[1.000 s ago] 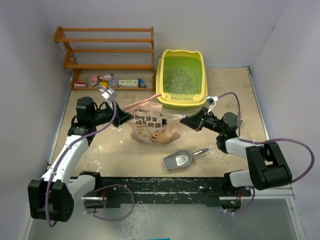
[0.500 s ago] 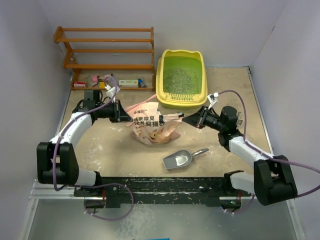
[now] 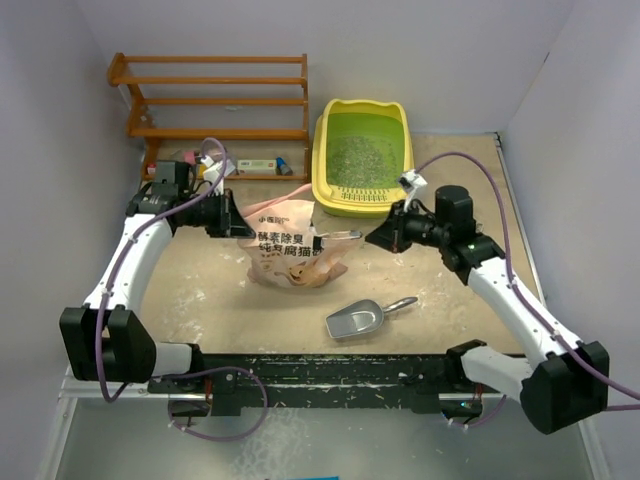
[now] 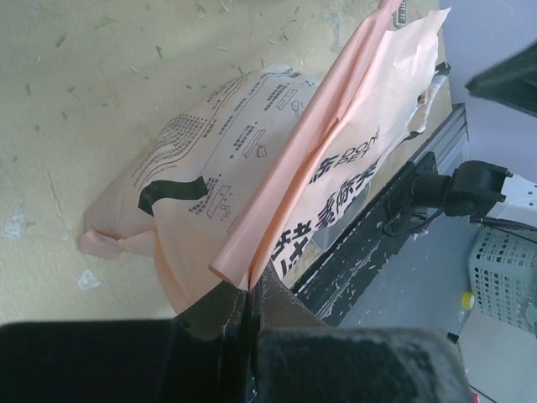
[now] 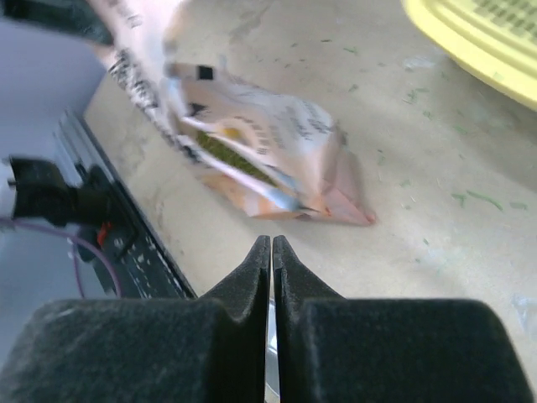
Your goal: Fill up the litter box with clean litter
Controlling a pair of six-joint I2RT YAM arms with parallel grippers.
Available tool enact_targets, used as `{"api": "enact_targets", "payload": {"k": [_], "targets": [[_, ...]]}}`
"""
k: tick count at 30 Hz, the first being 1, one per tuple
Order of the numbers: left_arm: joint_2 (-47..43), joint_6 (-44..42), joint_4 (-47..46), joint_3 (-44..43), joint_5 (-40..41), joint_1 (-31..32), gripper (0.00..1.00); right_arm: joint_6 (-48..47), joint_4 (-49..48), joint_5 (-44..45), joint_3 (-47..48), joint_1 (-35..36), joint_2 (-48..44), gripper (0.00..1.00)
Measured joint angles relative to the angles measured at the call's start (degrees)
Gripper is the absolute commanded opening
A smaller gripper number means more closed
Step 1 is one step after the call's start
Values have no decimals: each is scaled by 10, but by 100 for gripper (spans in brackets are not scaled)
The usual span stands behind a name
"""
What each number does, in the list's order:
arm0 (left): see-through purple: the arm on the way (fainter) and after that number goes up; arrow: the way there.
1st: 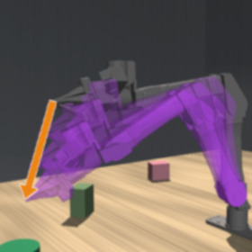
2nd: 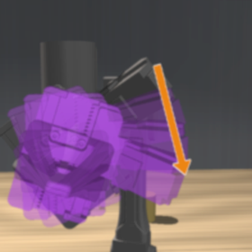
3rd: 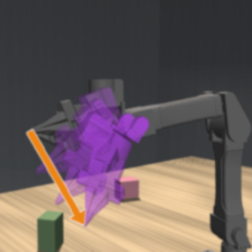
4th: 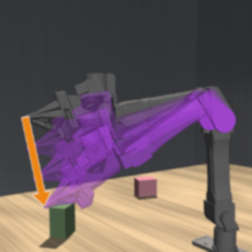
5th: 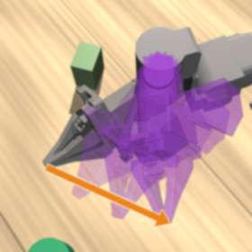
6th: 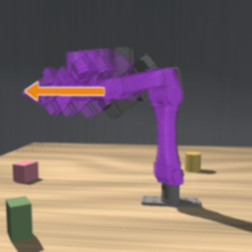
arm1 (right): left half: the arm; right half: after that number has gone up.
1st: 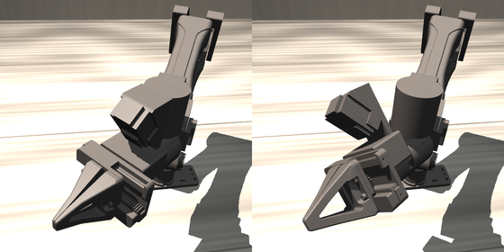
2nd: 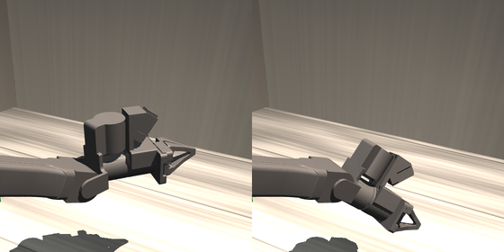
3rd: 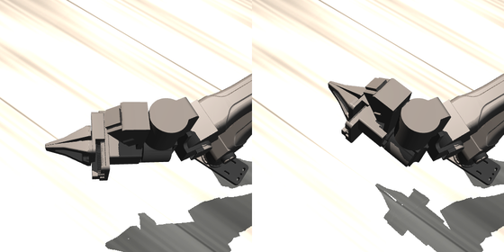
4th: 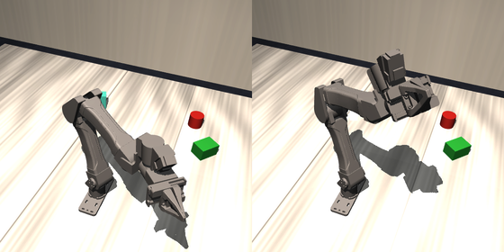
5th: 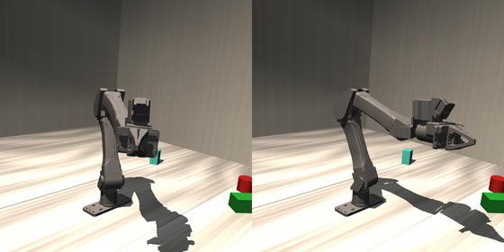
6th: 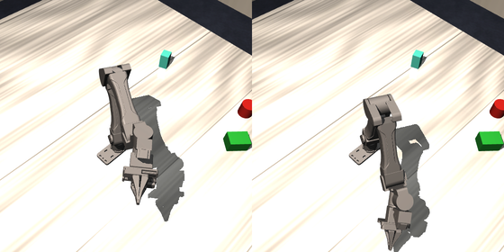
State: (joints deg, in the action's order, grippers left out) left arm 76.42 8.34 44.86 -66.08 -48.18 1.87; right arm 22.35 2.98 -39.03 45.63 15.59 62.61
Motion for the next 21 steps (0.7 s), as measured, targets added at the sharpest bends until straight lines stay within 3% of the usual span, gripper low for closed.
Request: {"api": "enact_targets", "payload": {"k": [6,14,18,21], "targets": [[-2,0,13,8,5,0,0,-140,91,89,93,151,-20,12],[-20,2,17,26,14,0,1,-192,102,100,209,182,95,30],[-27,4,18,26,16,0,24,-201,111,100,215,206,162,36],[-31,5,30,23,30,0,36,-203,114,100,211,216,184,35]]}}
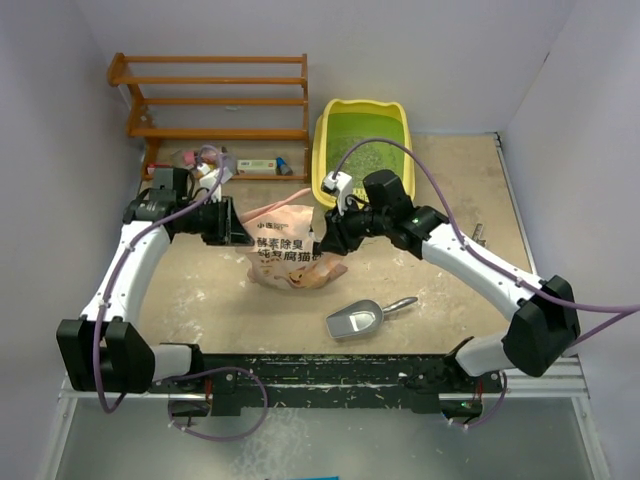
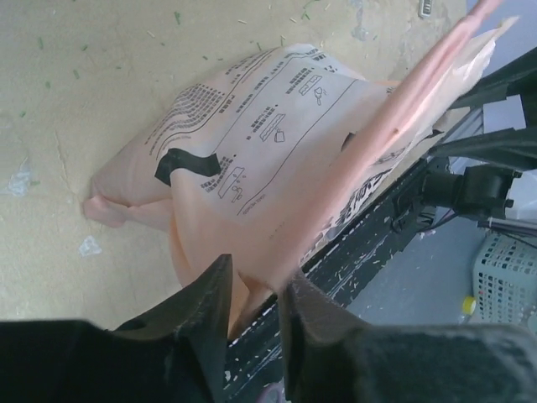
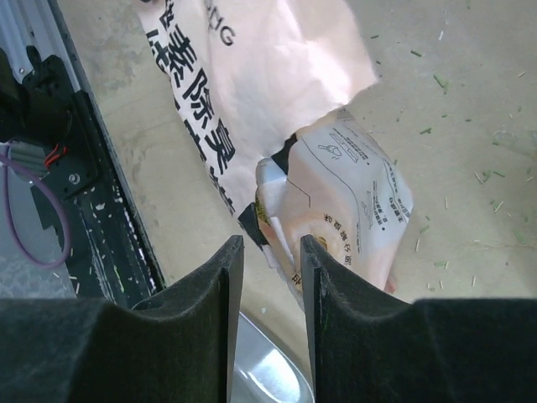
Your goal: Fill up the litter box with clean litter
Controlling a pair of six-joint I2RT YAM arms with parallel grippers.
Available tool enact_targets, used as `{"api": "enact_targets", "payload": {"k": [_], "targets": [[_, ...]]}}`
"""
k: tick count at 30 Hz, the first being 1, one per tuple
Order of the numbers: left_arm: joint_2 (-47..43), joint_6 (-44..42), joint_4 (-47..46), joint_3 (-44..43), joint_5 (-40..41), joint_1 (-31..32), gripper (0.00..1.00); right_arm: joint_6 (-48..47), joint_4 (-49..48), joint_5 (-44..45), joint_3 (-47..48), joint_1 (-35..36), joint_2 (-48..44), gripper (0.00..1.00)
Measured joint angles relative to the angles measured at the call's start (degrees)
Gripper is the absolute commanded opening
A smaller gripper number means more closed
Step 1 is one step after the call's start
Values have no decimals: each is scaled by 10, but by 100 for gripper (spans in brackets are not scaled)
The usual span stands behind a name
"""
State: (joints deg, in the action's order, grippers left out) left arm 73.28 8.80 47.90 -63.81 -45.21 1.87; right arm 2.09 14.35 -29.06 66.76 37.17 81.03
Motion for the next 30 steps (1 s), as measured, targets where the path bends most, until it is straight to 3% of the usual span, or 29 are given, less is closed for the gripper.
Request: {"api": "enact_targets", "payload": {"k": [4,9,13,16,20,25,30], "targets": [[-9,-2,13,-17,25,0,38,-2,-1,1,-4,3,1,31],[-60,-4,7,-49,49,0,36,1,-7,15,-7,3,5,14],[-114,-11,-18,-84,52,20,34,8,-16,30,-7,3,15,8],[-144,-21,-62,-87,63,78,32,15,-18,37,-7,3,26,7],[-184,-66,-113,-58,89,176,36,23,-18,41,-5,3,38,8],[-192,-173,-120,-28,127,216,42,30,-18,40,-3,3,41,9],[-141,-266,-124,1,155,246,43,30,-13,40,1,3,41,9]]}}
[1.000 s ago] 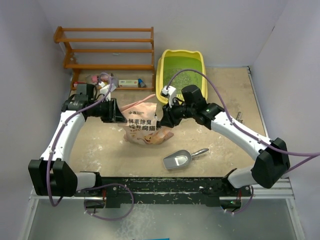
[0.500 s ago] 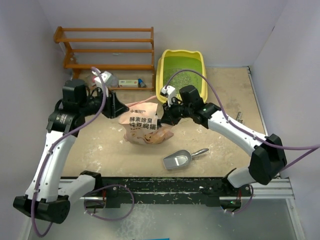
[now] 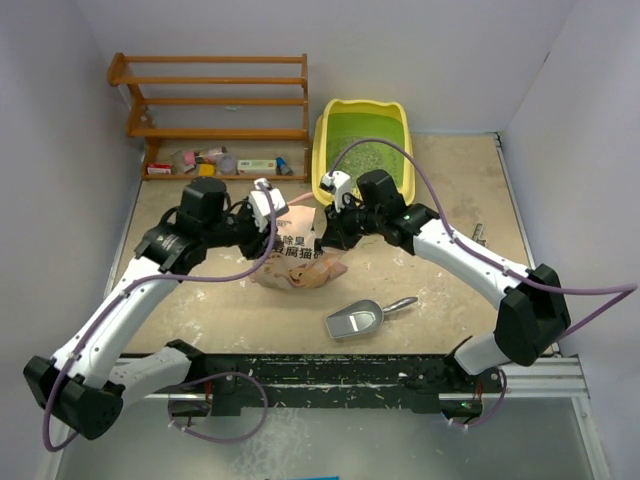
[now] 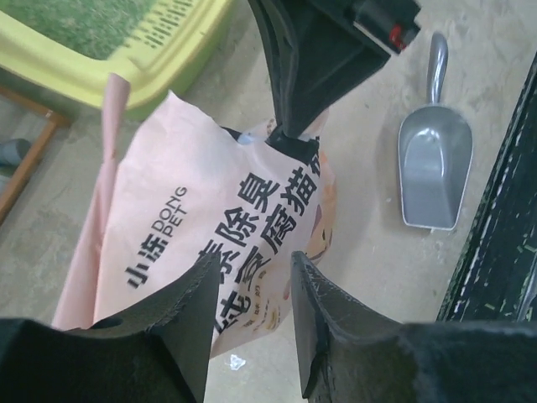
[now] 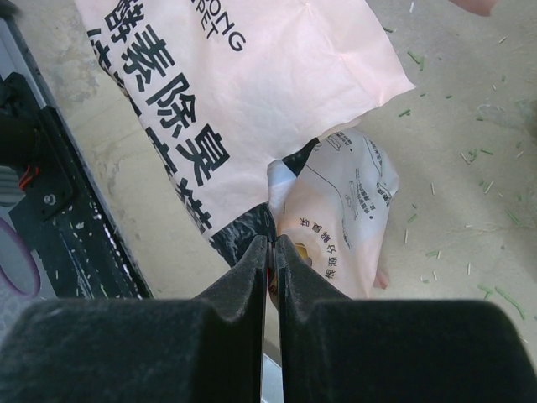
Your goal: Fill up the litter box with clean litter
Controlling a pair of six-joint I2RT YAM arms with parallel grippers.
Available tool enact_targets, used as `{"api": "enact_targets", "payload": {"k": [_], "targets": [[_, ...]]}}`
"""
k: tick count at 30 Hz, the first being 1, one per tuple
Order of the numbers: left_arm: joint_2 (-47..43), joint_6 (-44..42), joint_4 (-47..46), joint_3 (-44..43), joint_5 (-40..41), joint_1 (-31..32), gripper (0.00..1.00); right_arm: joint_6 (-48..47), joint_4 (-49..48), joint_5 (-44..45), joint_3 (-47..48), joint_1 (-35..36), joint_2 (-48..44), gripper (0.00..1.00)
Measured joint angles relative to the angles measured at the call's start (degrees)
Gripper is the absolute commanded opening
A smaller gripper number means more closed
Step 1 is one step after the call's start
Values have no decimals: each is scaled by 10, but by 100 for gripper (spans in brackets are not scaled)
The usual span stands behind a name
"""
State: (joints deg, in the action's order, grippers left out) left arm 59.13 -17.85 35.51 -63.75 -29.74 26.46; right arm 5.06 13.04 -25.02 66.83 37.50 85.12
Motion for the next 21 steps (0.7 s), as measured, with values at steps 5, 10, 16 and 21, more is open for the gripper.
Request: {"api": "enact_targets", "payload": {"k": [5,10,16,21], "targets": [[47,-63,-10,22,18,36,45,-1,13,0,10,0,0,9],[73,-120,-26,40,54,82,45,-4,27,0,23,0,0,9],[73,-177,-64,75,125,108,47,-7,39,0,26,0,0,9],[72,-222,-107,108,180,111,54,-8,42,-1,26,1,0,9]]}}
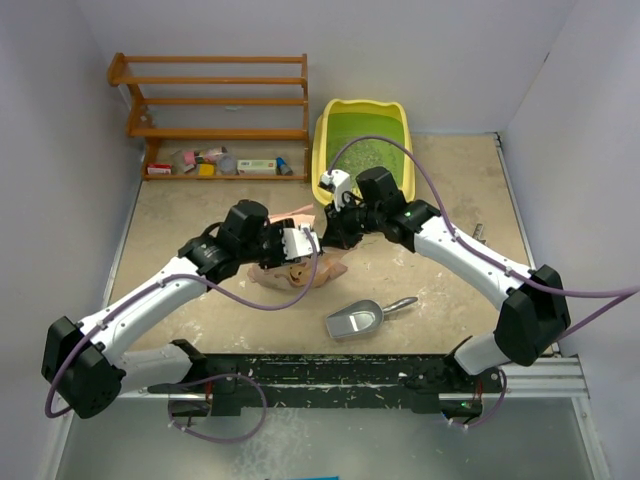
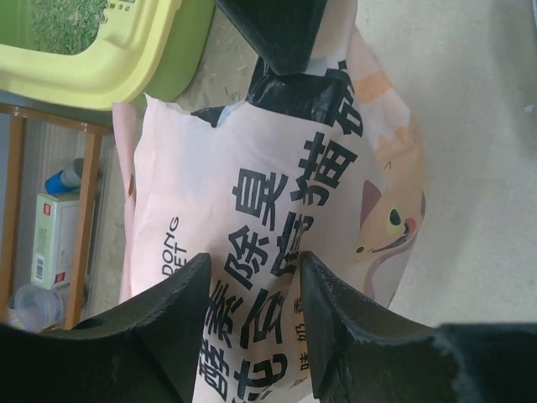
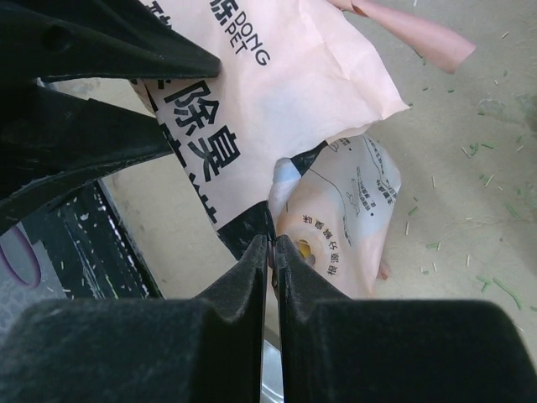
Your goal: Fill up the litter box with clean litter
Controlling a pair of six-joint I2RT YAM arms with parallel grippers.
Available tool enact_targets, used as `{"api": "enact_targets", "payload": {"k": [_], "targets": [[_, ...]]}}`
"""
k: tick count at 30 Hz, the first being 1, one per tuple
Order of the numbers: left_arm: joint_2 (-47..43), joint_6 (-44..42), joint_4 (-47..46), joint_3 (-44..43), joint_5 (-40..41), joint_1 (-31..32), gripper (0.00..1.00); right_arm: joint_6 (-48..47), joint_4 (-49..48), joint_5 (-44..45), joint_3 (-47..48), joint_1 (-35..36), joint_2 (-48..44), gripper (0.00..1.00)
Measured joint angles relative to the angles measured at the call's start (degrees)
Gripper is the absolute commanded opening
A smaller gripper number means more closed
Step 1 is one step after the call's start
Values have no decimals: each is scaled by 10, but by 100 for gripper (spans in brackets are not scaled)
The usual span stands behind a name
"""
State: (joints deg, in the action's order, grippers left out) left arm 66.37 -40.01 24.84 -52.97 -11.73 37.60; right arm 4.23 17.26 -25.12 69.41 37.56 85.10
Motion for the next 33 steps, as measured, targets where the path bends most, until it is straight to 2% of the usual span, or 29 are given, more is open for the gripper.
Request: {"api": "enact_targets", "payload": {"k": [4,6,9,10,11,12,15,17,20,21,28,33], "targets": [[0,-19,-12,12,13,1,53,-2,0,0,0,0,-1,11],[1,-27,-12,12,9,1,50,-2,0,0,0,0,-2,18],[5,-35,-4,12,-5,1,34,-3,3,1,0,0,-5,34],[8,-38,1,12,-12,1,26,-6,6,1,0,0,-7,39],[11,-42,6,12,-20,1,19,-8,9,1,0,0,-9,42],[14,-44,10,12,-29,1,17,-8,12,1,0,0,-10,43],[23,-47,20,11,-49,1,25,-13,32,2,2,0,-19,46],[28,-46,22,9,-58,0,23,-14,43,6,6,0,-28,47],[34,-46,23,8,-62,0,3,-13,52,21,18,0,-34,48],[35,-46,25,7,-62,0,0,-10,52,28,21,0,-35,48],[26,-46,44,0,-44,1,0,17,38,50,9,0,-38,58],[-11,-46,75,4,-28,7,0,34,-41,28,-89,-17,-76,62]]}}
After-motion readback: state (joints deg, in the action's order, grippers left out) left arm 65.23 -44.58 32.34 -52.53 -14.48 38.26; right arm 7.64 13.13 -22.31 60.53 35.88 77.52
